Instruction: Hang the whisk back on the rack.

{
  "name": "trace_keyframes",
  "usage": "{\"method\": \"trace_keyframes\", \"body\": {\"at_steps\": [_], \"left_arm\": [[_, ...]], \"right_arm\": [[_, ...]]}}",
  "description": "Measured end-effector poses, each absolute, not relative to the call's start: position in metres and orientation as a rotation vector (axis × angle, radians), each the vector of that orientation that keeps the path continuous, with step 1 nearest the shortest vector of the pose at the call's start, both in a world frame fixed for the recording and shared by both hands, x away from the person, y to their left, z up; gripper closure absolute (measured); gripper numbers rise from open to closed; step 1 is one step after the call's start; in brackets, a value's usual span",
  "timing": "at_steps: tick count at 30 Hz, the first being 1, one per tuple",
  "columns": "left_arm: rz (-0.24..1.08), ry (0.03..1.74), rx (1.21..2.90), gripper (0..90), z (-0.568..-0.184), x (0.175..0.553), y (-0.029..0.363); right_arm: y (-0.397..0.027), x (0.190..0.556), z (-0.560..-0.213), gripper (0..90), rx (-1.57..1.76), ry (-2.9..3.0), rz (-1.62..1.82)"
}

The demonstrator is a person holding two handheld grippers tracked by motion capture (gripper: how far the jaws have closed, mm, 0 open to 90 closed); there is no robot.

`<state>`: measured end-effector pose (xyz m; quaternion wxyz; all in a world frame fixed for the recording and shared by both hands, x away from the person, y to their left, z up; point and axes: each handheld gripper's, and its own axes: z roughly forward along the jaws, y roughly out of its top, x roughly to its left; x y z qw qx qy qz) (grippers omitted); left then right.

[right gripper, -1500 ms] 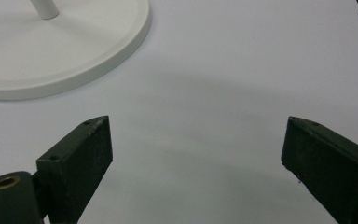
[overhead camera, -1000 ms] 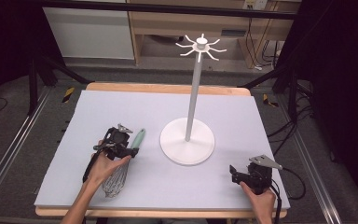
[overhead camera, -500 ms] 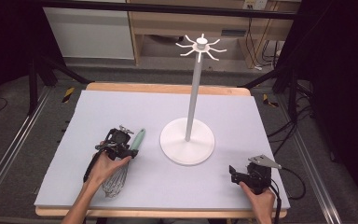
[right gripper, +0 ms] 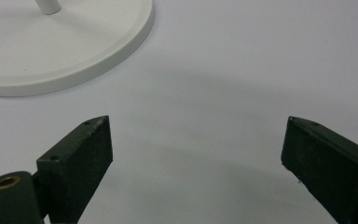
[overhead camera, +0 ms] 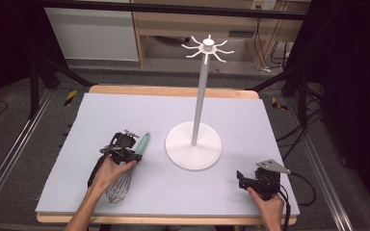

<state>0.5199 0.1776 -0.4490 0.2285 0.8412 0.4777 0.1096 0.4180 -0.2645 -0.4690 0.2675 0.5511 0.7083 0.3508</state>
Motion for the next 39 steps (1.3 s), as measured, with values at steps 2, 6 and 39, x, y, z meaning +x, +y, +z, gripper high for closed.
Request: {"method": "trace_keyframes", "body": {"at_steps": [2,6,39], "left_arm": [[0.292,1.323,2.316,62.0,-0.449,0.521,0.177],[0.272,1.327,2.323,62.3,-0.451,0.522,0.176],[0.211,1.321,2.305,68.6,-0.439,0.515,0.175]], "right_arm": [[-0.265,0.418,-0.469,9.4,1.489,1.911,0.948],[-0.264,0.418,-0.469,9.4,1.488,1.914,0.946],[-0.265,0.419,-0.47,9.4,1.487,1.915,0.946]]}}
